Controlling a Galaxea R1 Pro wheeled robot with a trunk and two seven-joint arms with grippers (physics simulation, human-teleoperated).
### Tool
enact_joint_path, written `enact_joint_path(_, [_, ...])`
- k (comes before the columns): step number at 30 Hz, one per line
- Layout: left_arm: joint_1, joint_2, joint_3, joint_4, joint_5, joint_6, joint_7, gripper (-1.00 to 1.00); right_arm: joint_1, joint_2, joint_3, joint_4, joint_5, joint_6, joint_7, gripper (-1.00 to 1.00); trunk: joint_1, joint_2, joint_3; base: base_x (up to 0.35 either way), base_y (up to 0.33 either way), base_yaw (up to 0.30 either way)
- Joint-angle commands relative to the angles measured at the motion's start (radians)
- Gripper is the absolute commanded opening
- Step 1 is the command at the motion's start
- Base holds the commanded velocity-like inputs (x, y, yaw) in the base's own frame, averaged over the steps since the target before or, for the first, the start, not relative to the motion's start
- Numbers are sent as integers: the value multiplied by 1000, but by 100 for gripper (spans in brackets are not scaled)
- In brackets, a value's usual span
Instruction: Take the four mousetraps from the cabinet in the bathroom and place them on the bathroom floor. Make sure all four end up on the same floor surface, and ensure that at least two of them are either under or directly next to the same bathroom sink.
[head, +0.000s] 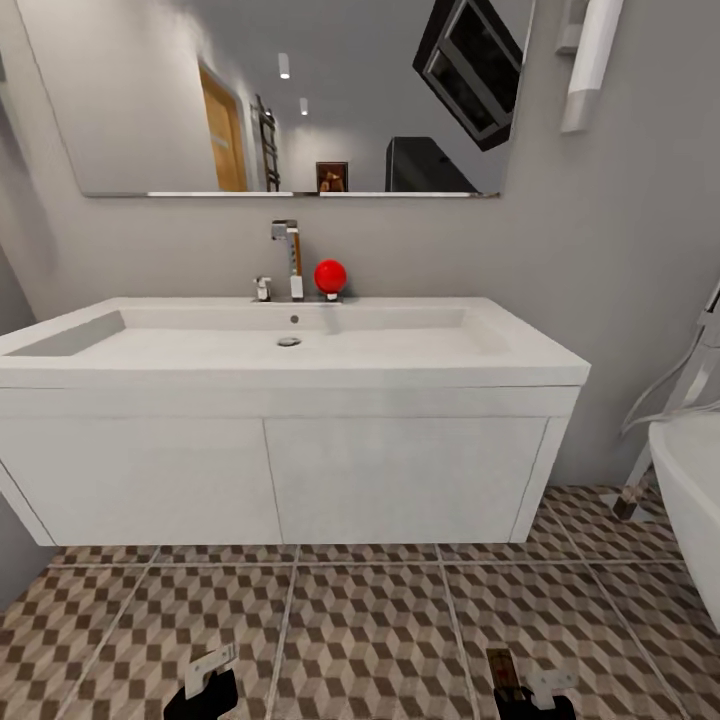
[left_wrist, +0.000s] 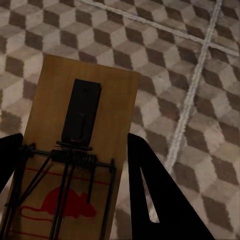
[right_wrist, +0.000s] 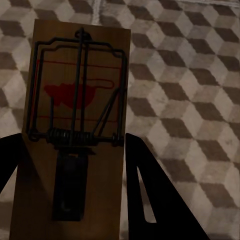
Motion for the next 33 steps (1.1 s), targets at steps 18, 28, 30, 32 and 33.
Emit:
enact_joint_path(18, [0, 0, -4, 1, 2, -3, -5, -100, -1, 0, 6, 1, -14, -3, 8, -100, 0, 0, -1, 0, 0, 0])
enact_joint_path(28, [0, -5, -4, 10, 4, -4, -3, -100, -1, 0, 7, 1, -14, -3, 8, -100, 0, 0, -1, 0, 0, 0])
enact_joint_path(30, [0, -5, -4, 16, 3, -5, -1, -100, -1, 0, 7, 1, -14, -3, 8, -100, 0, 0, -1, 0, 0, 0])
enact_joint_path(32, [0, -6, -4, 20, 2, -5, -1, -100, -1, 0, 7, 1, -14, -3, 8, -100, 0, 0, -1, 0, 0, 0])
enact_joint_path(33, [0, -7, -4, 22, 2, -5, 0, -100, -1, 0, 7, 1, -14, -3, 8, -100, 0, 0, -1, 0, 0, 0])
